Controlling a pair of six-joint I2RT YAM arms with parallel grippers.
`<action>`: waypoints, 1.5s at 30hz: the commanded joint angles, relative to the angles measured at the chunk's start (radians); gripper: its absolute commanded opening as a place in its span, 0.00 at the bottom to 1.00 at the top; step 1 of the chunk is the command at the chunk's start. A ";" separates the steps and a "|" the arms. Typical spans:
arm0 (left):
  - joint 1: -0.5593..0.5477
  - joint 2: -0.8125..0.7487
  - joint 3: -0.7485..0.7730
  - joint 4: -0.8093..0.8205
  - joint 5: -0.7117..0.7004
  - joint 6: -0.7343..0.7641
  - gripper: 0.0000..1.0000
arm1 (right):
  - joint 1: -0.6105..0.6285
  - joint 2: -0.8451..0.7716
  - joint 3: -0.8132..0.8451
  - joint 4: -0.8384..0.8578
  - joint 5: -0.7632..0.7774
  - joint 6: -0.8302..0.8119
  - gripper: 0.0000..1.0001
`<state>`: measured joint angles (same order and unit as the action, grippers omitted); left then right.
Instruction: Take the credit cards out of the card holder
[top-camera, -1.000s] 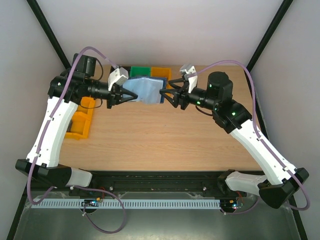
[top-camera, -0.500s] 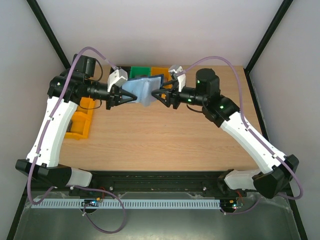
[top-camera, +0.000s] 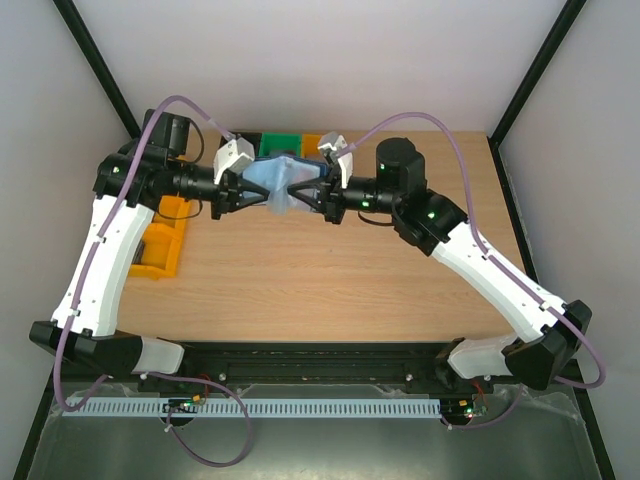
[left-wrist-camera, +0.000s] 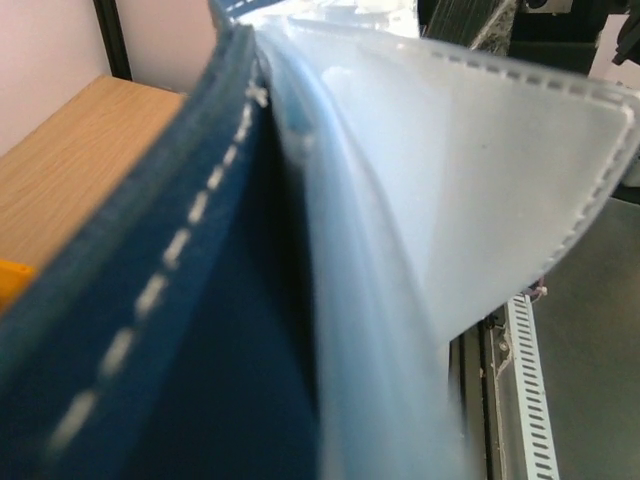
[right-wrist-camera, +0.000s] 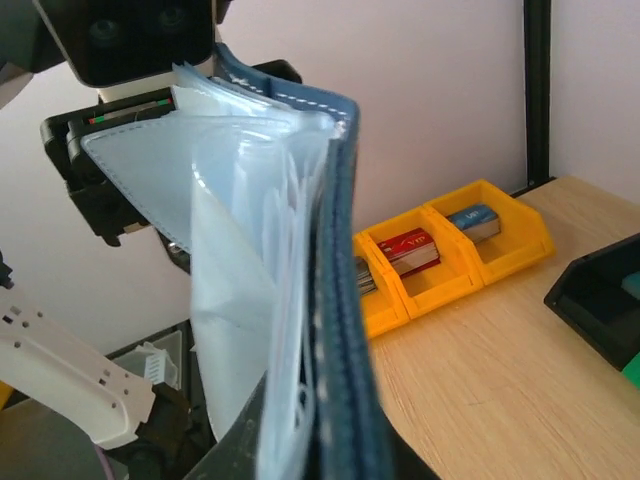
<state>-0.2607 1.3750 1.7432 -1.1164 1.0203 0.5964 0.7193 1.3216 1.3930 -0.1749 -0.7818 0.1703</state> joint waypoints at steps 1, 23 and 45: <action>-0.009 -0.009 -0.017 0.043 -0.006 -0.028 0.22 | 0.005 -0.004 0.027 0.056 0.010 0.022 0.02; -0.076 0.038 0.002 0.122 -0.046 -0.113 0.96 | 0.005 -0.012 0.018 0.025 0.110 0.067 0.02; -0.006 0.003 -0.009 0.083 -0.005 -0.083 0.02 | -0.035 -0.125 -0.069 -0.020 0.193 0.030 0.58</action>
<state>-0.2806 1.4021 1.7267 -0.9859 0.9508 0.4633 0.7078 1.2259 1.3357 -0.1936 -0.6205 0.2199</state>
